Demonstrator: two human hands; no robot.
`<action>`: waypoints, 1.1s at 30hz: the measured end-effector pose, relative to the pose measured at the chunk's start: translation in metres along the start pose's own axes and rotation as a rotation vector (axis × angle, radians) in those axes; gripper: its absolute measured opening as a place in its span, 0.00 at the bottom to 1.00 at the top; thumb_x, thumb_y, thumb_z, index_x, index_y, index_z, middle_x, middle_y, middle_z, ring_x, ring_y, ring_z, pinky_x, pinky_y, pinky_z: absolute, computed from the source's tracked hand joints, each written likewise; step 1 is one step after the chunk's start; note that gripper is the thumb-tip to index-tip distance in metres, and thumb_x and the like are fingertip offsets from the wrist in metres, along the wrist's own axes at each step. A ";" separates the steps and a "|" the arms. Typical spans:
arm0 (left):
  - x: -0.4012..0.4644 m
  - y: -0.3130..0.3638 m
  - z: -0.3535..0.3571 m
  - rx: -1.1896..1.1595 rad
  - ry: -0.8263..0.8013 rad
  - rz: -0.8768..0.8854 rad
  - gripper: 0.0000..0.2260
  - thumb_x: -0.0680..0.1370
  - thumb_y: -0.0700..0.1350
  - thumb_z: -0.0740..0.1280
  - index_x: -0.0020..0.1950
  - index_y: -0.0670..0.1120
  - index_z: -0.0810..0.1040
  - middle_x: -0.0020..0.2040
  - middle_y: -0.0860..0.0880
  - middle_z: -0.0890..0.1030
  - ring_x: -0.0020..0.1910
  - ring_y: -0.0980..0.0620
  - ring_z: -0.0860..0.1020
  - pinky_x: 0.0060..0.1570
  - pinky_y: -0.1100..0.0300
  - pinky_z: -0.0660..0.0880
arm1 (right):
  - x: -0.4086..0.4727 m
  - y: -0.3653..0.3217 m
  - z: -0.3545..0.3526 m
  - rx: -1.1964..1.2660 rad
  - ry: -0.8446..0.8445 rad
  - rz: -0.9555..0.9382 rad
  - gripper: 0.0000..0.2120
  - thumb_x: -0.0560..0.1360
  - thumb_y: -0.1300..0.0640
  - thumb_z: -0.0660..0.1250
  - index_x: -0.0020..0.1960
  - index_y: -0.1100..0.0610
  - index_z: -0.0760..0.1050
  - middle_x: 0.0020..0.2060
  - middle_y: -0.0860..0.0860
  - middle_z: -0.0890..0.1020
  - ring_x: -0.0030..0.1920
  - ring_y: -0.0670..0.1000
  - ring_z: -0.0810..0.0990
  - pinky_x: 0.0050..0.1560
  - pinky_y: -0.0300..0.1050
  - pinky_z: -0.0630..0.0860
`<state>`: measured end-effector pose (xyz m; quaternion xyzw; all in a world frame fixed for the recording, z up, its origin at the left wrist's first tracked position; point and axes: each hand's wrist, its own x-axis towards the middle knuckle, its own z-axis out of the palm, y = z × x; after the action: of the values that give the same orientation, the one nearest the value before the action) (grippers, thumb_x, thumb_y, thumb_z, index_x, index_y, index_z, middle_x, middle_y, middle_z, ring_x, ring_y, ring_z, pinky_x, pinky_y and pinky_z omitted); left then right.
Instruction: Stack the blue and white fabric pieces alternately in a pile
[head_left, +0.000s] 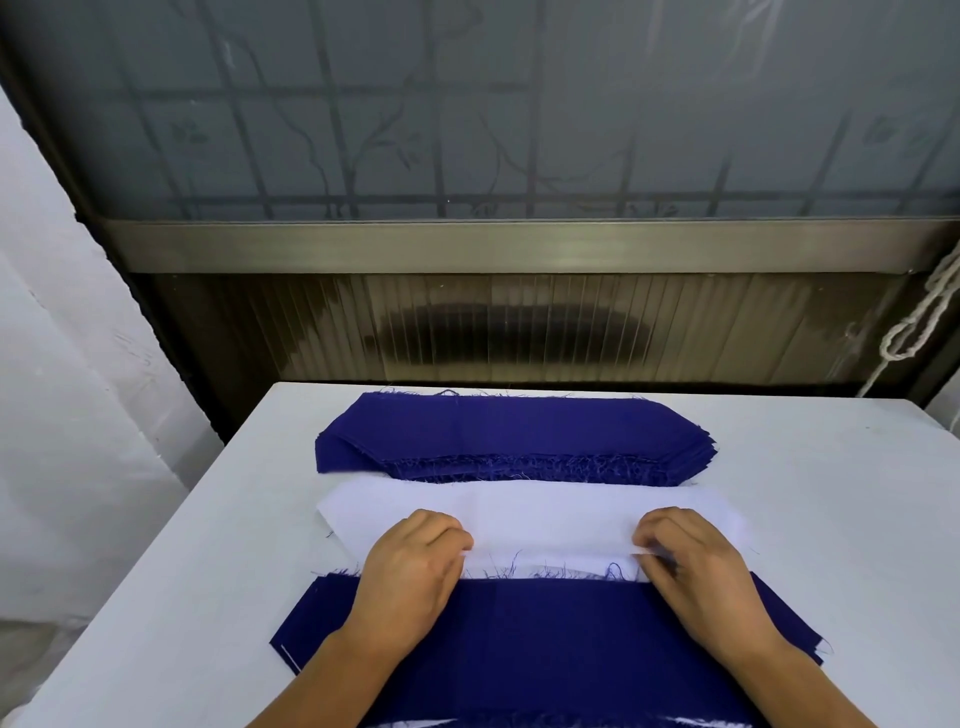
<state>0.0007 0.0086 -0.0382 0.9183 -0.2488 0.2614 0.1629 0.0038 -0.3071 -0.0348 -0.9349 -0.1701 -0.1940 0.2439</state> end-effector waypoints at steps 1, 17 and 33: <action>0.000 0.000 0.000 -0.013 -0.002 -0.032 0.09 0.68 0.39 0.78 0.43 0.49 0.81 0.43 0.56 0.79 0.42 0.57 0.76 0.42 0.67 0.73 | 0.000 -0.001 -0.001 0.012 -0.008 0.004 0.14 0.66 0.69 0.76 0.43 0.53 0.78 0.43 0.40 0.78 0.44 0.41 0.74 0.42 0.31 0.70; 0.001 -0.008 -0.010 0.002 0.017 -0.476 0.06 0.71 0.38 0.74 0.45 0.48 0.83 0.42 0.56 0.82 0.38 0.53 0.78 0.34 0.61 0.75 | 0.001 -0.003 -0.005 0.227 -0.066 0.228 0.13 0.78 0.60 0.67 0.45 0.42 0.74 0.45 0.37 0.79 0.50 0.39 0.76 0.47 0.28 0.71; -0.016 -0.009 -0.112 -0.255 -0.428 -0.325 0.06 0.77 0.49 0.70 0.43 0.61 0.80 0.45 0.63 0.79 0.44 0.60 0.77 0.42 0.67 0.72 | -0.030 -0.028 -0.098 0.384 -0.371 0.304 0.07 0.77 0.55 0.68 0.43 0.43 0.78 0.33 0.44 0.79 0.31 0.40 0.70 0.33 0.31 0.65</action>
<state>-0.0508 0.0701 0.0420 0.9524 -0.1581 -0.0012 0.2606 -0.0606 -0.3421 0.0416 -0.9059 -0.1034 0.0544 0.4070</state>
